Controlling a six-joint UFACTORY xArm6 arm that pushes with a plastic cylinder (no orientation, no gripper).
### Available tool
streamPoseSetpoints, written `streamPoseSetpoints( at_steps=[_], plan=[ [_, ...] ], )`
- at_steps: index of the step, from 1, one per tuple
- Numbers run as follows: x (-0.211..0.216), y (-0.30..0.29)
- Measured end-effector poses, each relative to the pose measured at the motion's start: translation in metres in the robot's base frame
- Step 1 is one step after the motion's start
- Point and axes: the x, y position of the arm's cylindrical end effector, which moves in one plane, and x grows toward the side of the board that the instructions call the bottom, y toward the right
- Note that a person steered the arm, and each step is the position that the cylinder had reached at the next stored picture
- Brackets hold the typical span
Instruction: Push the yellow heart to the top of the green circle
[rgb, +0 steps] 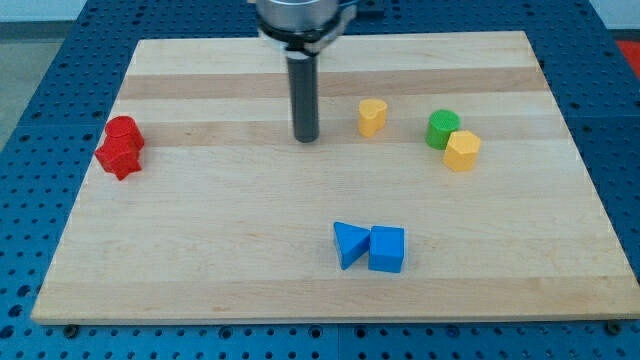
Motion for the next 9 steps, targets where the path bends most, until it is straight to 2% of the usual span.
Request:
streamPoseSetpoints(
  at_steps=[1, 3, 4, 5, 6, 9],
  plan=[
    [-0.019, 0.017],
    [-0.038, 0.137],
    [-0.043, 0.137],
    [-0.035, 0.103],
    [-0.014, 0.1],
    [-0.014, 0.136]
  ],
)
